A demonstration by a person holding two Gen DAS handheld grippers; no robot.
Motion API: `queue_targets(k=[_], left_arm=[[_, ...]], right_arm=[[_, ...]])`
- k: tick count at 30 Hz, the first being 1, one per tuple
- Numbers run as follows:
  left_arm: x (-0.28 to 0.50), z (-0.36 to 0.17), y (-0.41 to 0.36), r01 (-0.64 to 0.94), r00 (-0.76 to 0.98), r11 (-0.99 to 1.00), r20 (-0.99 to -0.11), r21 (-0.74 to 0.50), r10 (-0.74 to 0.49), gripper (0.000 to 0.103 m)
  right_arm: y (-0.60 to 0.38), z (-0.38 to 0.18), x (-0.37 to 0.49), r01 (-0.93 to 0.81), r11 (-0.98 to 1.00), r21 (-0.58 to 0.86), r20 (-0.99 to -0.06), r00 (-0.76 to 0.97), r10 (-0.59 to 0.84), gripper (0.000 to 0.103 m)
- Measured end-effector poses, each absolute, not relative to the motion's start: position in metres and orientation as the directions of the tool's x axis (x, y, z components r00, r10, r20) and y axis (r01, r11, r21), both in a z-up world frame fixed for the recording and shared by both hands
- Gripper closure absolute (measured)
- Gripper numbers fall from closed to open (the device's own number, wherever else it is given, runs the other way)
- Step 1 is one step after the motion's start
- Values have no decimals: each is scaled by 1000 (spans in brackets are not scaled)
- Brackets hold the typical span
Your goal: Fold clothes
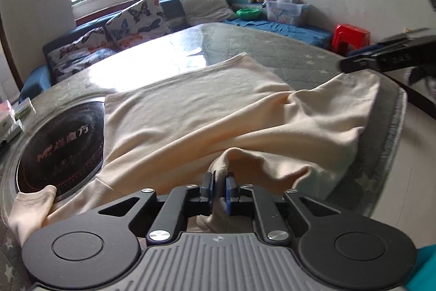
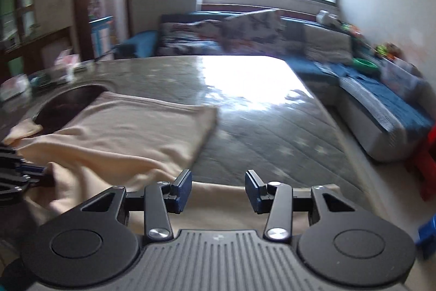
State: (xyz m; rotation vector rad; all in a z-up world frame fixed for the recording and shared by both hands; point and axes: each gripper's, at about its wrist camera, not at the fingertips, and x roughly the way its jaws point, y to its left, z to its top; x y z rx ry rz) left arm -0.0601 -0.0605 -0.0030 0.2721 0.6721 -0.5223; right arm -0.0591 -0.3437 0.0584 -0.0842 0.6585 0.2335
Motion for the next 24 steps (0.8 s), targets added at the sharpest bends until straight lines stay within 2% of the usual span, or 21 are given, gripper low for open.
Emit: queue_targets(k=[5,12,15,16,18,19,20,24], left_arm=[[-93,15,-42,614,660,782,-611,104,-437,95],[-110,1,-39,663,617,737,-654,132,-438,95],[-103,0,-36,656,599,749,-671,97,-437,86],[-101,3,-35,655,596,750,-670,87,-443,75],[-101,10,-30,659,605,748,-647,80,-464,66],[-99,13,-29,660,610,747,-636,78,-472,57],[-97,17,-27,656,619,751,-623,75,-478,52],[-76,25,-26,611,652,791,-589,36,-477,52]], right_arm=[[-302,69,-56,-403,915,-6,-624,716,312,60],[-254,54,-55,-575,818,-8,-680,603,417,60],[-236,35,-61,-642,766,5,-729,522,442,61],[-234,31,-63,-654,756,4,-743,504,440,61],[-233,25,-71,-676,737,2,-765,474,437,61],[-234,22,-75,-686,727,1,-775,459,435,61],[-237,20,-81,-693,721,7,-785,443,433,61],[-249,20,-93,-699,714,40,-802,404,441,61]])
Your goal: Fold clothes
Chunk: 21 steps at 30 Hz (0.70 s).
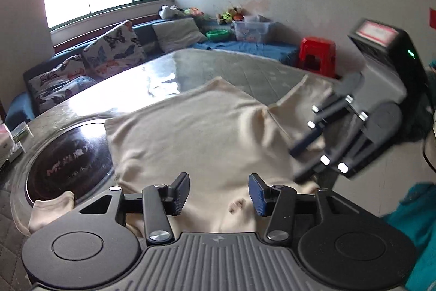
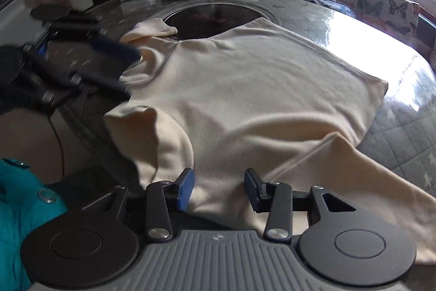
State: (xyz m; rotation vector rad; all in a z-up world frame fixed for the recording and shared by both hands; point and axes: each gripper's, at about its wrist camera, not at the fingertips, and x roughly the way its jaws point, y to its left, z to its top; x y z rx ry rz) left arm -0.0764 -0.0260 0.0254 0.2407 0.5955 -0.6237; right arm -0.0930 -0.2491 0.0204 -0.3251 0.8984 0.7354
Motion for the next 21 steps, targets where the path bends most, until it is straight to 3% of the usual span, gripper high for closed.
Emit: queue_targets(k=[7,13,18,20,21], left_arm=[[-49,5,-43,566,644,824,-603,-38,-470,54],[-54,-6,-66,623,592,780,-615,-60,-521,51],[-56,-11,-74,618,582,784,-631,-67,-513,19],[-57,-10,-72,604,598,795,-624,-61,-503,2],[-56,-8,-71,594,609,802,-619,-59,-496,0]], right_arm=[[-268,41,-86,-648,761,33,-766,472,435,63],[-302,42,-51,-502,864,-29,-721,609,330,62],[-332,20,-29,-384,923,1,-750,611,255,62],[-343,12,-23,-344,939,15,-761,605,234,62],[-345,12,-25,-344,939,18,-759,607,237,62]])
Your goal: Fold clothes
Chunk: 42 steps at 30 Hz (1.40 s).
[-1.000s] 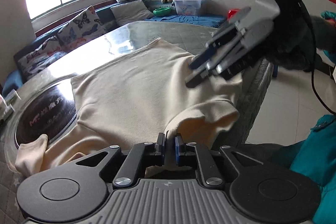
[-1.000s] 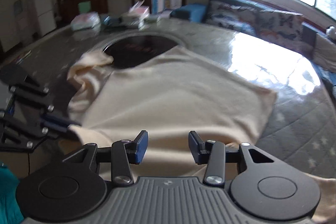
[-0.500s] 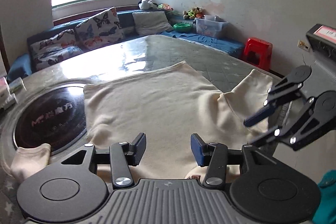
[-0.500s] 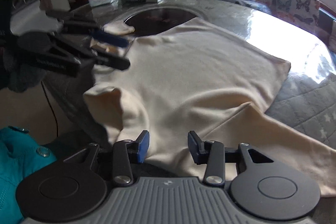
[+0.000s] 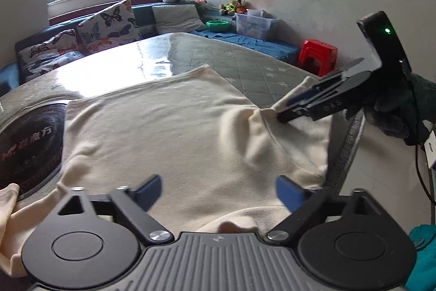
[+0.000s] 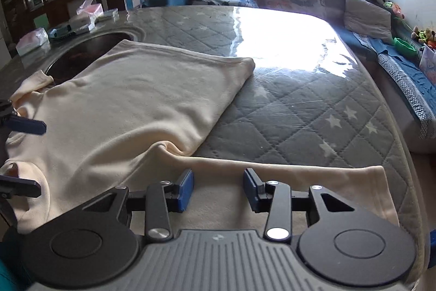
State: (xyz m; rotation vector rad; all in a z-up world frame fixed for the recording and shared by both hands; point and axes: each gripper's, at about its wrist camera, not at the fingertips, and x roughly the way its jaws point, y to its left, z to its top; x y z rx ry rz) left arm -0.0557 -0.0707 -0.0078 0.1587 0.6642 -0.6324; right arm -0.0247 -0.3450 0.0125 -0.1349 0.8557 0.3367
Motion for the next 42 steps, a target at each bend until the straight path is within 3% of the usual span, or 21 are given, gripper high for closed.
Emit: queue_targets(k=[15,24,29,31,42], left_arm=[[-25,-1,-55,334,707,943,-659,-10,-257,0],[-10,-3,-63,287,706,958,-678,11,-204,0],[2,-4,-59,241,713,970,-681,16,-166,0],[6,-4,-58,230,712,973,-684,11,-161,0],[10,-16,-78,298,695,954,-691,23,-200,0]], right_arm=[[-331,34,56,-246,966,77,-687,689,230,62],[-328,14,126,-170,978,124,-729,653,206,65],[-329,4,148,-152,977,151,-748,628,214,81],[-327,6,152,-157,978,137,-745,635,206,93],[-306,10,176,-191,979,64,-707,683,180,97]])
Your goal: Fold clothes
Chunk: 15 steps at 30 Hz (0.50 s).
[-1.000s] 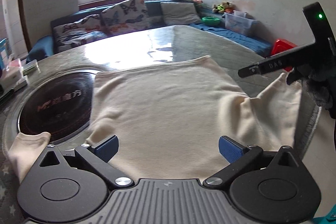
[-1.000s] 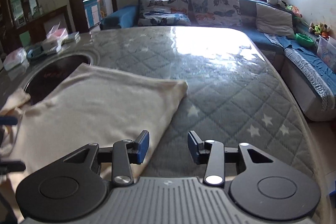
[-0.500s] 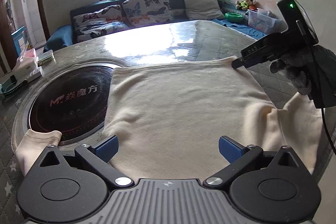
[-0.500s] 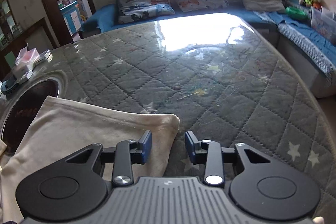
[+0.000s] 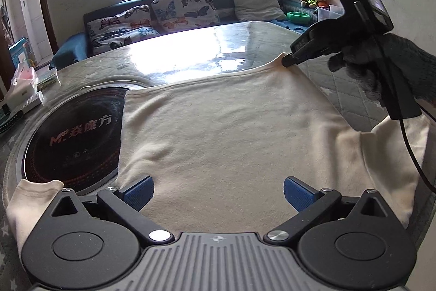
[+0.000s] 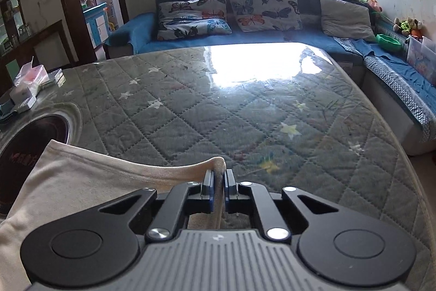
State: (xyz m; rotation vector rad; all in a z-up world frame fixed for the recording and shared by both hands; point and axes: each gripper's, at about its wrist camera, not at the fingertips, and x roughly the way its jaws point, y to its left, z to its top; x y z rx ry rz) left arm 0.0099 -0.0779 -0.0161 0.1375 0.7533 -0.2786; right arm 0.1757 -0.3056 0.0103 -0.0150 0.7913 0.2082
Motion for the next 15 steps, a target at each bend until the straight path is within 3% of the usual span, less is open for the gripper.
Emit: queue_targets(k=[9,15], left_arm=[[22,-20,-59,243,681,970,-710,-15,-181,0],[15,-19,-52,252,683,967,-700,-41,-208,0]], right_arm=[[-296,-1,200,-188,982,33,-719,678,154,96],[-283,17,191,-193,981,-29,-680,723,122,90]])
